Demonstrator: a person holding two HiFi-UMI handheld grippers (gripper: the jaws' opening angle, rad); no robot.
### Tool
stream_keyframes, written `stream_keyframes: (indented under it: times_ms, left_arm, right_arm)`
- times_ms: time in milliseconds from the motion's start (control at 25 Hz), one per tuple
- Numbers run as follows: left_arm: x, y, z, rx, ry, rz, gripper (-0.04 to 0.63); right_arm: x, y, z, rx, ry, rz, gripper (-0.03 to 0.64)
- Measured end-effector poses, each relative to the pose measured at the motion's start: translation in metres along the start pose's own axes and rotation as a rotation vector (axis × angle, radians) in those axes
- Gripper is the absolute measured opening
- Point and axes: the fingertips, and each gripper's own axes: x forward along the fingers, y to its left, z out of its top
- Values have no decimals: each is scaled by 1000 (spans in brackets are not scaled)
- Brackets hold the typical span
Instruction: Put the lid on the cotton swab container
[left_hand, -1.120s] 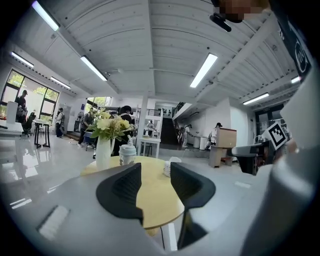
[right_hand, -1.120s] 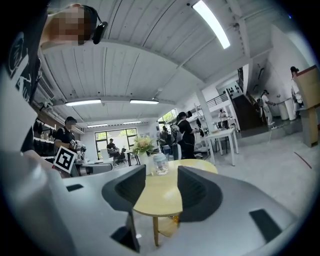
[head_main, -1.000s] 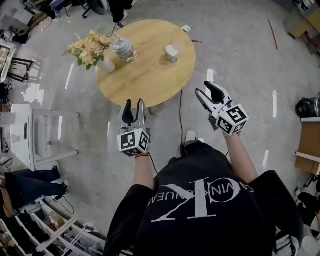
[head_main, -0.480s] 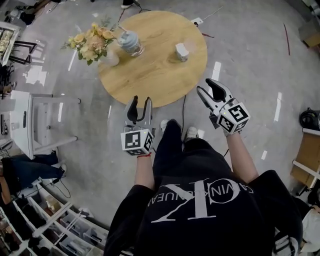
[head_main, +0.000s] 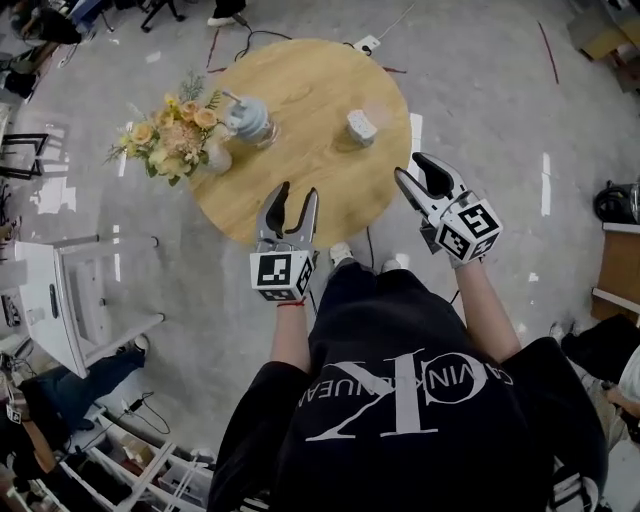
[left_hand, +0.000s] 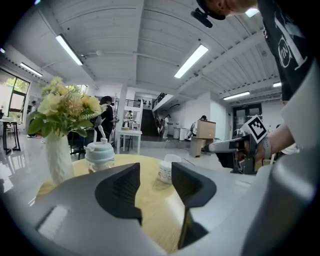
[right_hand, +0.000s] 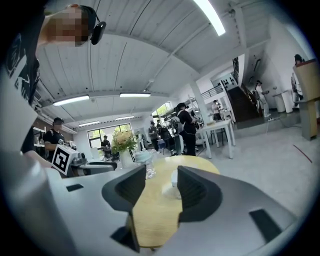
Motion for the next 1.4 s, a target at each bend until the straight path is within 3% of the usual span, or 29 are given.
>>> stream_keyframes:
  times_ms: [240,480,800,1080,1400]
  left_arm:
    - [32,1,3,13,8,-136,201]
    - [53,-3,7,8,9,-217,223]
    - [78,-10,10,-9,38,-229,247]
    - [103,-17,5,-38,75,-218,309]
    - [132,-29,-11,-32,127,-241,333]
  right_arm:
    - [18,-2,0,4,4,-62,164]
    - [20,-7,1,12,5,-119,164]
    - [28,-31,9,19,28,-108,164]
    - [48,-58,17,16,61,-56,165]
    - [73,-77,5,59,104,-1,164]
